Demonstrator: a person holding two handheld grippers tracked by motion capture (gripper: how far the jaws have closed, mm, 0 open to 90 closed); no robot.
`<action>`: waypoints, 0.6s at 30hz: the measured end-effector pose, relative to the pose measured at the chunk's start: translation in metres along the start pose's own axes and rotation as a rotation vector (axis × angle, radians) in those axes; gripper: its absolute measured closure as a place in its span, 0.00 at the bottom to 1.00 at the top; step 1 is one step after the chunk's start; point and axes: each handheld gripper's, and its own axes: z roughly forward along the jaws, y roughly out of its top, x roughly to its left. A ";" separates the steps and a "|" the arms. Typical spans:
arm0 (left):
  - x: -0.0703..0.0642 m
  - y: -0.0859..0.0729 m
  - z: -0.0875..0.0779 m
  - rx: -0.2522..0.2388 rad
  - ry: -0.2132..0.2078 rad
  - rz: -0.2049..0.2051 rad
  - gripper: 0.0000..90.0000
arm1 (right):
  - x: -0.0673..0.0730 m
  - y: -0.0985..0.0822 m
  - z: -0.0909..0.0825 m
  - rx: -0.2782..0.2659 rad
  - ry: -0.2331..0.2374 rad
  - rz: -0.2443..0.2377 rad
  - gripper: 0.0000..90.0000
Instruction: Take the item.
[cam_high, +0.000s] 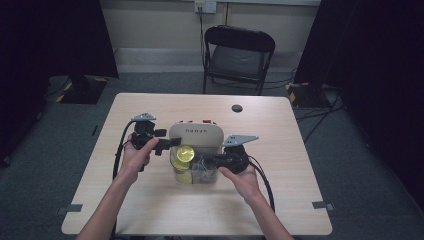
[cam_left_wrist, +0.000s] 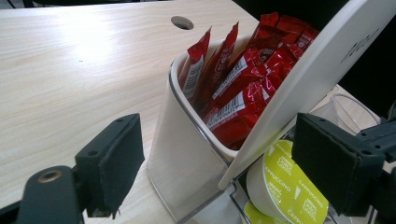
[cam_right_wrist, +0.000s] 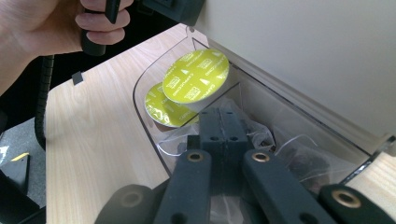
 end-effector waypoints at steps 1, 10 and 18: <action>0.000 0.000 0.000 0.000 0.000 0.000 0.18 | 0.000 0.000 0.000 -0.004 0.003 0.001 1.00; 0.000 -0.001 0.000 0.002 0.000 -0.003 0.18 | 0.002 0.007 -0.008 -0.028 0.008 -0.015 1.00; 0.000 -0.001 0.001 -0.002 -0.003 -0.002 0.19 | 0.001 0.010 -0.015 -0.052 0.008 -0.010 1.00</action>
